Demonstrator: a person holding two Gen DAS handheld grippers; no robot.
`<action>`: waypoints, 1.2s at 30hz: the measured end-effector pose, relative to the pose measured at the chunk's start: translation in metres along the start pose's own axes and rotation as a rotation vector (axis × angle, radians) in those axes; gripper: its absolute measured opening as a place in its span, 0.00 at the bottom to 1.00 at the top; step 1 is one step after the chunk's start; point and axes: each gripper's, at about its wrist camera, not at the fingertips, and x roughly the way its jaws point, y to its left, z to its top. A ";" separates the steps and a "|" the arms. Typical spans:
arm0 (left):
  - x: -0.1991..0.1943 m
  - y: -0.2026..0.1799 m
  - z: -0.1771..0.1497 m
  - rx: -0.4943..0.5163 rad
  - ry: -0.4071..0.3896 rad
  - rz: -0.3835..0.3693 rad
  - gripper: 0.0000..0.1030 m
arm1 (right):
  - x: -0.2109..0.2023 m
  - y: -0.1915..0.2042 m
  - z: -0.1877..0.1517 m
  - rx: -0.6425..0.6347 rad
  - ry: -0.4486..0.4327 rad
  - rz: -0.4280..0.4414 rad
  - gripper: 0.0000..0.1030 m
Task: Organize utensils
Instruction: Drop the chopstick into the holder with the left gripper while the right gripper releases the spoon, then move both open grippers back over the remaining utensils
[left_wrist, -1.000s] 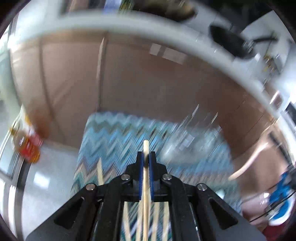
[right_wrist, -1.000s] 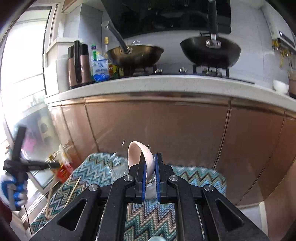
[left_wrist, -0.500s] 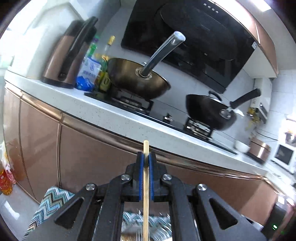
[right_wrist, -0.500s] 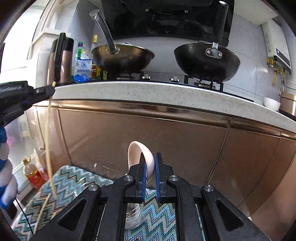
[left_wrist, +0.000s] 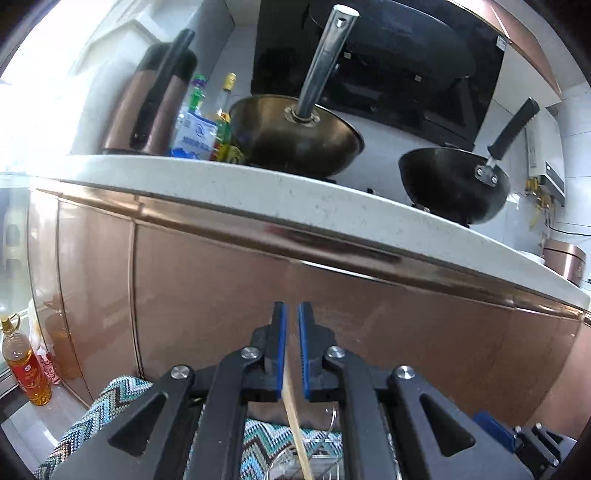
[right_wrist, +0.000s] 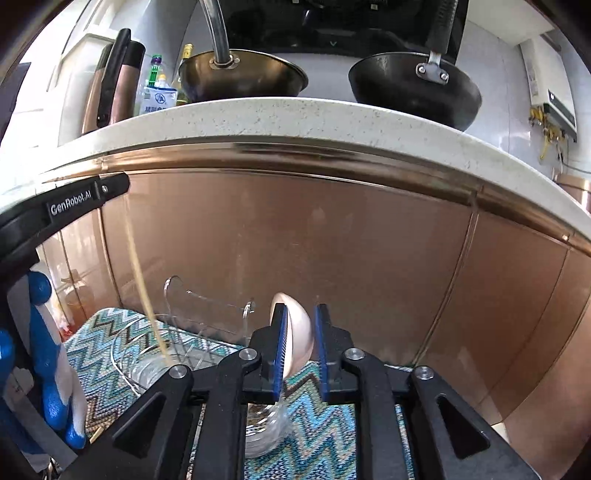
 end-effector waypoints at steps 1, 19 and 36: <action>-0.002 0.002 0.001 0.000 -0.001 -0.002 0.15 | -0.001 -0.001 0.000 0.005 -0.006 -0.001 0.26; -0.150 0.049 0.104 0.042 -0.048 -0.053 0.49 | -0.150 -0.019 0.045 0.028 -0.174 -0.017 0.36; -0.243 0.104 0.103 0.046 0.186 -0.152 0.60 | -0.270 -0.034 0.034 0.044 -0.211 0.043 0.39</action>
